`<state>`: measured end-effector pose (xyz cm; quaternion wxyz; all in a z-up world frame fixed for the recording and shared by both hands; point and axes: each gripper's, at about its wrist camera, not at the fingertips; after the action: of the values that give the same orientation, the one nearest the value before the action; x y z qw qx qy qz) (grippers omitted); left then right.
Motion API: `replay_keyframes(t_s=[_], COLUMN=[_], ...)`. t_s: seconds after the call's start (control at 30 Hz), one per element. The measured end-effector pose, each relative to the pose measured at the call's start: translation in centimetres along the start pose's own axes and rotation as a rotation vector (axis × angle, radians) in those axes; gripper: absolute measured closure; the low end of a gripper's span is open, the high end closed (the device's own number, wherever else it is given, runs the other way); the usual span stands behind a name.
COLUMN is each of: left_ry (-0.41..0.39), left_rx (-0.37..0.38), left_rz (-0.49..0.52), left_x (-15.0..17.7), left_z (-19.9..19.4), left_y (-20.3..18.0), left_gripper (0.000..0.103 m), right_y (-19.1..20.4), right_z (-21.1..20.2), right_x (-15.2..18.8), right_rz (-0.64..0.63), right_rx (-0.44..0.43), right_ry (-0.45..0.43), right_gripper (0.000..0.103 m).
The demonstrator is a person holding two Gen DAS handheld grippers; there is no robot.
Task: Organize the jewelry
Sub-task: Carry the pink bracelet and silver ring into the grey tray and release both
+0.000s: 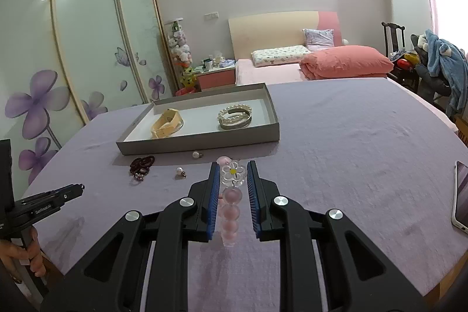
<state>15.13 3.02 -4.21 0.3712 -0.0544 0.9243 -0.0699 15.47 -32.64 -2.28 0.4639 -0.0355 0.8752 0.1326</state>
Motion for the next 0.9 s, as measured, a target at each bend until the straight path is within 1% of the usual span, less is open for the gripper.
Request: replay_keyframes(t_s=[0.23,0.37,0.63,0.77,0.9], left_ry=[-0.008,-0.037,-0.185,-0.235,-0.282], left_rx=[0.007,0.016,0.037,0.054,0.062], left_rz=[0.001,0.01,0.057,0.068,0.093], left_x=[-0.1,-1.1,-5.9,-8.5,-10.8], left_z=[-0.2,-0.7,-2.1,-1.8,-1.0], left_y=[-0.4,-0.7,-2.4,-3.5,-4.7], left_gripper=[0.082,0.082,0.082,0.082,0.082], right_y=[0.1,0.4,1.5,1.7,1.9], right_z=[0.0,-0.1,-0.5,0.5,1.9], right_x=[-0.1,-0.9,-5.0,-7.1,-8.9], right_rz=[-0.002,-0.014,-0.063,-0.069,-0.064], right_rx=[-0.001,0.001,0.007,0.009,0.001], right_ry=[-0.003,-0.028,-0.141,-0.182,-0.206], right_gripper=[0.083,0.083,0.083,0.083,0.083])
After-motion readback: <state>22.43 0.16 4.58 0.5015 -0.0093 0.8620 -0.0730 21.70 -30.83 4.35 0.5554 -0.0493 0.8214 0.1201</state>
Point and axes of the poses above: each gripper's, at about its wrist camera, not at the fingertips, and z roughly the way its jaws point, y to its left, x to its underside, and after that the axes turned 3 degrees about y, right-handed
